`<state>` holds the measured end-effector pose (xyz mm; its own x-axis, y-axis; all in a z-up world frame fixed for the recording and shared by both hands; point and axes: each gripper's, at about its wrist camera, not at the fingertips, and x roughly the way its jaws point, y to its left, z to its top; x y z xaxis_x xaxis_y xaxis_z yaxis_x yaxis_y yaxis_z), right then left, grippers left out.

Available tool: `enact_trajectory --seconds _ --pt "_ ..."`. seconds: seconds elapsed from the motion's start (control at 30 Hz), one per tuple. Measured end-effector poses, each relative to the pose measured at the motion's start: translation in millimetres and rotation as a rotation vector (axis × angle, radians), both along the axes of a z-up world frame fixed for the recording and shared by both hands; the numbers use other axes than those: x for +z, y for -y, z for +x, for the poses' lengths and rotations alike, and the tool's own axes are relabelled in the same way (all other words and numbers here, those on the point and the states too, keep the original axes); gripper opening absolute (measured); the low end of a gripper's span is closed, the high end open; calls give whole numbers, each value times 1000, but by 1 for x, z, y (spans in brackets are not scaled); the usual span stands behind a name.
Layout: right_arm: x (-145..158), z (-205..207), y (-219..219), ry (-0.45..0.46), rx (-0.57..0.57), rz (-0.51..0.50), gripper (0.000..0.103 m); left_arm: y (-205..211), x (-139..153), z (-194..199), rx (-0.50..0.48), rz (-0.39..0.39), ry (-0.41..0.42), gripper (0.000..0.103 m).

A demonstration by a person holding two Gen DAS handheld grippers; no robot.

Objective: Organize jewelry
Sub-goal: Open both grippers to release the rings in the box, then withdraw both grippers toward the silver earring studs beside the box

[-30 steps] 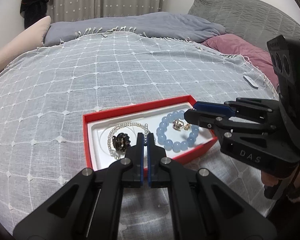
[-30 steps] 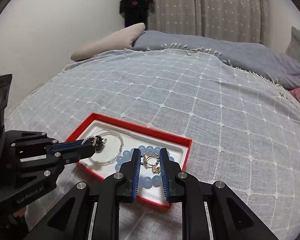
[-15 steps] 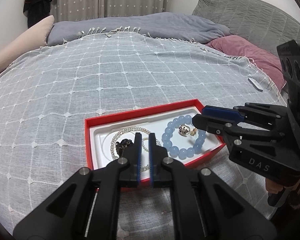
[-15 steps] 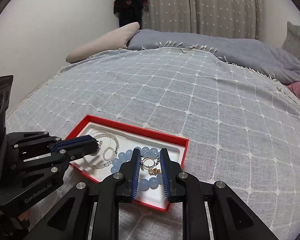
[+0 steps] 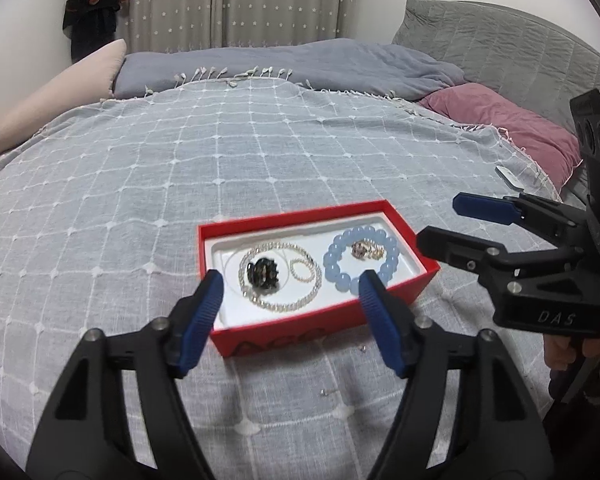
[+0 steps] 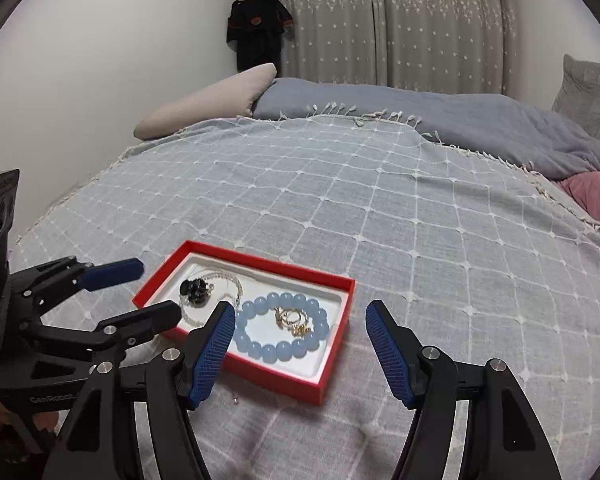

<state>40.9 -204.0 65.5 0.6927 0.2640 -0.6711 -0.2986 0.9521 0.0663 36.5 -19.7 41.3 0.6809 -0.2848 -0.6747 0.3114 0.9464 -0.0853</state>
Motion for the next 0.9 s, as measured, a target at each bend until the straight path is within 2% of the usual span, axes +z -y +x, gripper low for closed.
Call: enact_trajectory --seconds 0.03,0.07,0.2,0.33,0.53,0.9 --pt "0 -3 1 -5 -2 -3 69 -1 -1 -1 5 3 -7 81" --pt "-1 -6 3 -12 -4 -6 70 -3 -4 -4 16 6 -14 82" --pt "-5 -21 7 -18 -4 -31 79 -9 -14 -9 38 25 -57 84" --pt "-13 -33 5 -19 15 -56 82 -11 -23 -15 63 34 -97 87" --pt "-30 -47 -2 -38 57 -111 83 -10 -33 -29 68 29 -108 90" --pt "-61 -56 -4 -86 99 -147 83 -2 -64 -41 13 90 -145 90"
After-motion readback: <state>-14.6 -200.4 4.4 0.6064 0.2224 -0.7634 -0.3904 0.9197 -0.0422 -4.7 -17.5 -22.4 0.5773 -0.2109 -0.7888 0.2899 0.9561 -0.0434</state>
